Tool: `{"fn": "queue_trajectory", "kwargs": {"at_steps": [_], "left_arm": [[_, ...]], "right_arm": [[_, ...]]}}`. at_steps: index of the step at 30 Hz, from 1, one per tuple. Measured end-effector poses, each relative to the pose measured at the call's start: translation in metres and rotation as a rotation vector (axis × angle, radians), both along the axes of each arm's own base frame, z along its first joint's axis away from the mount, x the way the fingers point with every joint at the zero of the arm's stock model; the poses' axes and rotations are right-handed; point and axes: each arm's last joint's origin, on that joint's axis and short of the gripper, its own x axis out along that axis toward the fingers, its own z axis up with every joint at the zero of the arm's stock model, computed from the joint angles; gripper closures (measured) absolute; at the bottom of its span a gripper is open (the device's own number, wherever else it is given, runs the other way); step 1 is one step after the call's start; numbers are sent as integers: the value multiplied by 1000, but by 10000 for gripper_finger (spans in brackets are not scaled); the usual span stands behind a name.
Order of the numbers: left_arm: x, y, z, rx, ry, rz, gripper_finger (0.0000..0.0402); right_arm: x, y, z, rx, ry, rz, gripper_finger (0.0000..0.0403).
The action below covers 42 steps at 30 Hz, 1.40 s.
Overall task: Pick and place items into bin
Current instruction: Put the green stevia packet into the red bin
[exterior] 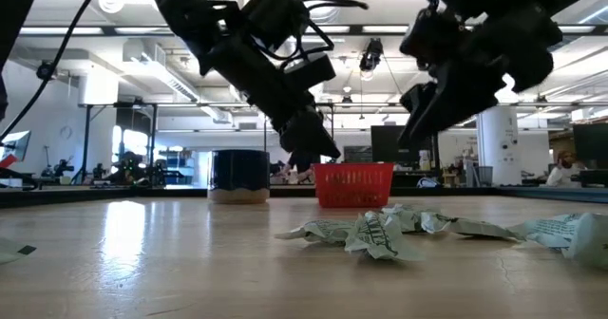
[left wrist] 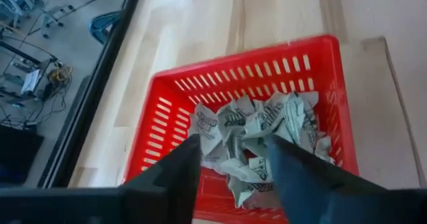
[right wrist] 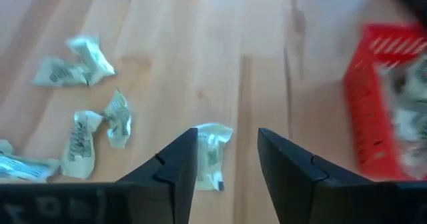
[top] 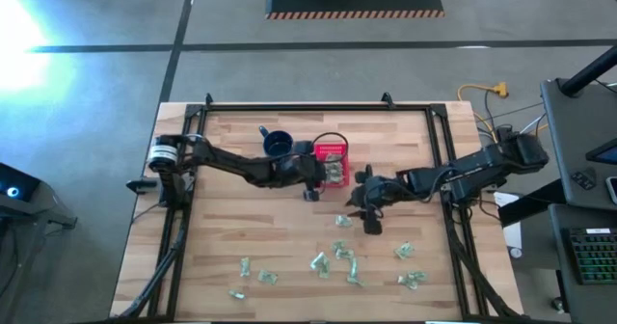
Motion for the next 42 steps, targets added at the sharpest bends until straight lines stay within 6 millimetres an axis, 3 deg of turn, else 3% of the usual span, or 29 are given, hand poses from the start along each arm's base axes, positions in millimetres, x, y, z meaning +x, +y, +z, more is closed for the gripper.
{"fn": "queue_trajectory", "kwargs": {"at_steps": [4, 9, 18, 21, 25, 29, 36, 42], "left_arm": [[-5, -4, 12, -15, -26, -3, 206], [-16, -17, 27, -22, -2, -37, 192], [-42, -43, 58, -67, -48, -87, 192], [-51, -51, 65, -81, -49, -97, 192], [-62, -59, 73, -114, -60, -99, 191], [-78, -64, 71, -160, -49, -88, 191], [-113, -79, 59, -283, 29, -45, 191], [-138, -105, 47, -339, 54, -112, 191]], "right_arm": [[7, 5, -20, -6, 65, 10, 251], [14, 6, -40, 1, 146, -4, 250], [24, 8, -52, -13, 186, 10, 256], [24, 8, -54, -21, 191, 12, 274], [22, 12, -52, -44, 185, 46, 329], [21, 16, -50, -67, 179, 81, 386], [21, 15, -44, -100, 157, 73, 394], [25, 12, -19, -227, 47, 50, 394]]}}
